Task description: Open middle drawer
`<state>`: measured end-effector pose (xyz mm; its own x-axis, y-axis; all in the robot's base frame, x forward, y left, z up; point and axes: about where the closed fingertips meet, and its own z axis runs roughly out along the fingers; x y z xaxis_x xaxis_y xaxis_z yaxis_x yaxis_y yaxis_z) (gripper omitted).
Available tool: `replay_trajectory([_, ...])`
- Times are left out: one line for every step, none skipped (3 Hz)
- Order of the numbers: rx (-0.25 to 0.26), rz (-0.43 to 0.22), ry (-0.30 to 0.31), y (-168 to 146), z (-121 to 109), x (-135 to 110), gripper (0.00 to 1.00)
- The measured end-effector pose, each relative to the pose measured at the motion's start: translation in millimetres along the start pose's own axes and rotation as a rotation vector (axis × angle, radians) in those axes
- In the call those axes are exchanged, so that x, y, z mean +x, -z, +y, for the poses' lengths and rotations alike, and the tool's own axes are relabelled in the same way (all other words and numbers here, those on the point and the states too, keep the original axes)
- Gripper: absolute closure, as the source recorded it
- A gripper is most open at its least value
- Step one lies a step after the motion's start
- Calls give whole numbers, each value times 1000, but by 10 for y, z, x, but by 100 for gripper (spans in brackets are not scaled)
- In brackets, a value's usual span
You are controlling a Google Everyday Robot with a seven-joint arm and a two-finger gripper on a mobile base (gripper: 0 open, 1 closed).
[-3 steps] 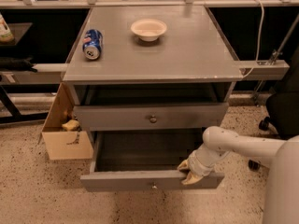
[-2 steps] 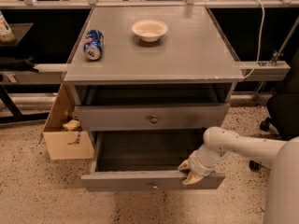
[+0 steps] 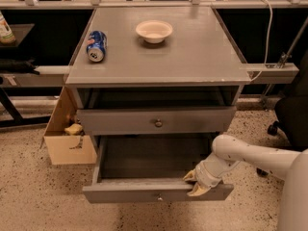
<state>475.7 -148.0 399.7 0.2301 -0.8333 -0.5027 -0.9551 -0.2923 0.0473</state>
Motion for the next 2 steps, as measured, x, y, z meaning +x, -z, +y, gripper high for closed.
replay_trajectory([-9,-52,-20,-54,169,-69,100])
replay_trajectory([-9,-52,-20,-46,150,-56,82])
